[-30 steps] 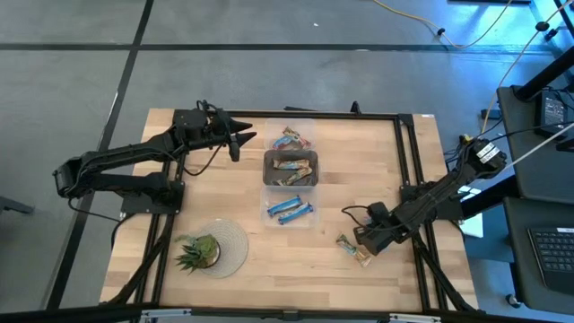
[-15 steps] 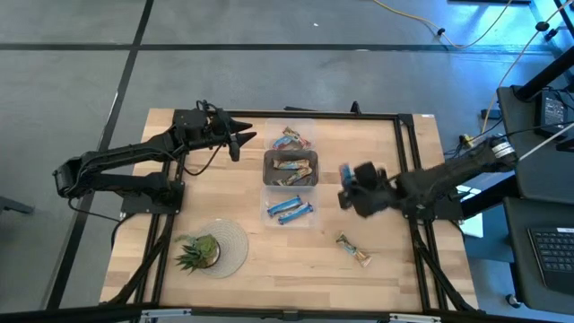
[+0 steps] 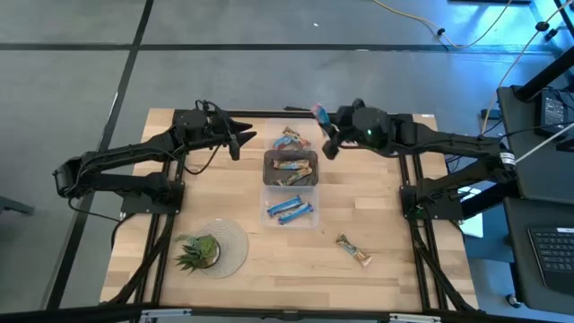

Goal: Pick and place Granola Bars by type
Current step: Put the red granola bar into the top transparent bin

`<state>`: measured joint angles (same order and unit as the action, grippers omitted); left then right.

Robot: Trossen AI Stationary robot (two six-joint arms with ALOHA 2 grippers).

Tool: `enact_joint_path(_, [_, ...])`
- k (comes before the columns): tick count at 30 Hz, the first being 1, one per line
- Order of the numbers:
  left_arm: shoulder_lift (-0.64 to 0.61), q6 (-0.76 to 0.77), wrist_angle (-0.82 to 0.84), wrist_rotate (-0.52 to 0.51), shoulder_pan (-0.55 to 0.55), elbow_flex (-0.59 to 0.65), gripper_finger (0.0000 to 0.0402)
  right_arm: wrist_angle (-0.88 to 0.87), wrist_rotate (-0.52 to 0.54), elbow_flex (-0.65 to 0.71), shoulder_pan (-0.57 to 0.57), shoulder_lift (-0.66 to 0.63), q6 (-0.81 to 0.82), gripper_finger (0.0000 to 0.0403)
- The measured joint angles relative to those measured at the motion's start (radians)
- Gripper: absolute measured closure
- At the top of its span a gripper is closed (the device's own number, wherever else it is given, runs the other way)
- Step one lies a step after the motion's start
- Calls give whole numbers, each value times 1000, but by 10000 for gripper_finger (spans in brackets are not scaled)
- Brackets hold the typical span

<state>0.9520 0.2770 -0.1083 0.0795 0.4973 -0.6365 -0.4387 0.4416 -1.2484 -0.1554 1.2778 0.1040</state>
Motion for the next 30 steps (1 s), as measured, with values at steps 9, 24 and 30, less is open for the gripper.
enact_joint_path(9, [0, 1, 0, 0, 0, 0, 238, 196, -215, -3, -177, 162, -214, 306])
enact_joint_path(24, [0, 1, 0, 0, 0, 0, 239, 219, -313, -3, -301, 575, -319, 306])
enact_joint_path(30, [0, 0, 0, 0, 0, 0, 239, 220, -319, -3, -295, 626, -322, 306])
